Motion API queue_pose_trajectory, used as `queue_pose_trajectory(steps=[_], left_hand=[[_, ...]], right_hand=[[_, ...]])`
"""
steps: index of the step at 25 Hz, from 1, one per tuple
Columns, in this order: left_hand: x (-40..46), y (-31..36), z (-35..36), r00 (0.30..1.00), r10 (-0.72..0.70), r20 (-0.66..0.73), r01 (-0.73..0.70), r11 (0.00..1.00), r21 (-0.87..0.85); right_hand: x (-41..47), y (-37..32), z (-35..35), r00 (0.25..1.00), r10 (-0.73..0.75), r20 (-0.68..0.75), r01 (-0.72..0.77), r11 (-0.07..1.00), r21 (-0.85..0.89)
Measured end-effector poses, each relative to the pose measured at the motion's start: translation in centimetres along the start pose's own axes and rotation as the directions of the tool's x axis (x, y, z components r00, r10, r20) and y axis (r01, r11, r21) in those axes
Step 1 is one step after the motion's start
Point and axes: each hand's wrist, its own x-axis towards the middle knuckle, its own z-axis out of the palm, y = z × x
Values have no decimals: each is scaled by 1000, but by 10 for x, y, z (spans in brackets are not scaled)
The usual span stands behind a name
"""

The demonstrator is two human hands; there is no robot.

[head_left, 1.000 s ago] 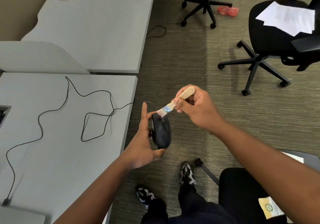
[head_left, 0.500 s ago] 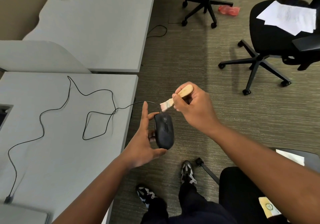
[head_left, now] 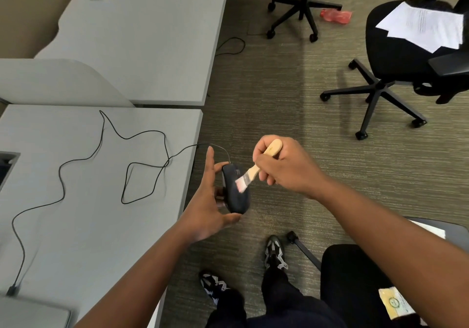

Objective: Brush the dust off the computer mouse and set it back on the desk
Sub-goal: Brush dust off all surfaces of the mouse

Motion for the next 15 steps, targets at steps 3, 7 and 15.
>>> queue_pose_trajectory(steps=[3,7,15], left_hand=[[0,3,2,1000,7,19,-7,1000,-10],[0,2,4,999,17,29,-17,999,-30],[-3,1,3,1000,4,19,-3,998,-59]], right_hand=[[3,-1,4,994,78,71,-78,997,-5],[5,3,10,997,6,-76,-9,999,-40],[4,4,0,998,25,-60,-22,999,50]])
